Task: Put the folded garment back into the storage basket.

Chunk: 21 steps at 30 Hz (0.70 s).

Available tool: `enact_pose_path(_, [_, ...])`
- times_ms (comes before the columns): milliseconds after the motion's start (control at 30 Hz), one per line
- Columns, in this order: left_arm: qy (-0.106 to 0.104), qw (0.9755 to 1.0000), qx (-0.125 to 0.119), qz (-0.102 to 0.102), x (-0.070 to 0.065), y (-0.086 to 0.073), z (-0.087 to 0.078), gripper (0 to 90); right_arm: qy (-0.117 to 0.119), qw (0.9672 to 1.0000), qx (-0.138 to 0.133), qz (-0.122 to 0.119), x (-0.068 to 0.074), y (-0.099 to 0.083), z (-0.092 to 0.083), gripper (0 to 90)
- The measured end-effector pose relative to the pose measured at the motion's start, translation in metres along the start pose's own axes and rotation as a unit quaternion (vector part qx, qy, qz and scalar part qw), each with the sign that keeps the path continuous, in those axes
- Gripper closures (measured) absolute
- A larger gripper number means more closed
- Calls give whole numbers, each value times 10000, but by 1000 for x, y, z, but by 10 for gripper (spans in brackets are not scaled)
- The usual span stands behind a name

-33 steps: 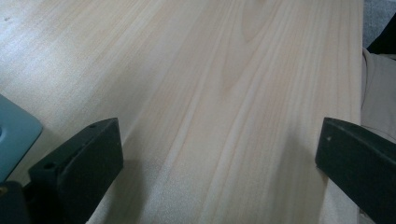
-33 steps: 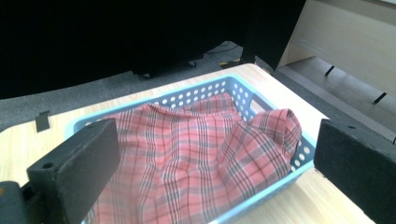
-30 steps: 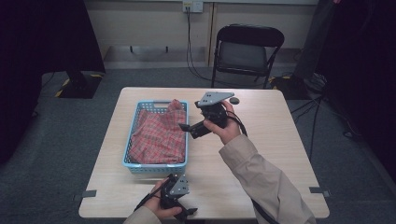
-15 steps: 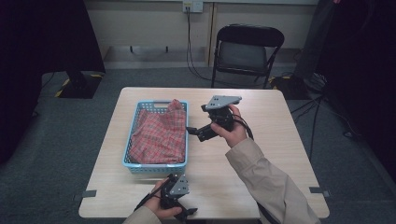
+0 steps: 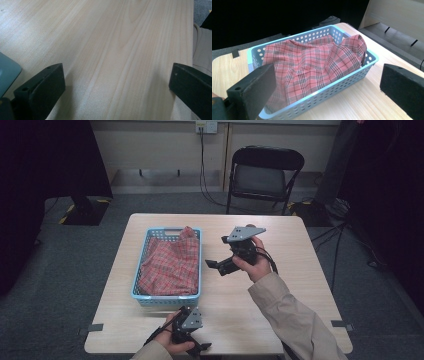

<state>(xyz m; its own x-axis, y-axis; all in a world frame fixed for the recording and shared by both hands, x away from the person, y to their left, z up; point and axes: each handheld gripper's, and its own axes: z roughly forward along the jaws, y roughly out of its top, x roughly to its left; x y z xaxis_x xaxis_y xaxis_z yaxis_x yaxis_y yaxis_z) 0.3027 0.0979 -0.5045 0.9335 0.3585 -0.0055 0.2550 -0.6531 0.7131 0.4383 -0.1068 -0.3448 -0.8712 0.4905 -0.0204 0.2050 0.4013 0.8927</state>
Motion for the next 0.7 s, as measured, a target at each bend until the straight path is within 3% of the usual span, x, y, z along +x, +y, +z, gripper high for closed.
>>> enact_pose_path(700, [-2,10000,16,9,0,0,0,0,45,10000,-25,59,0,-17,-12,0])
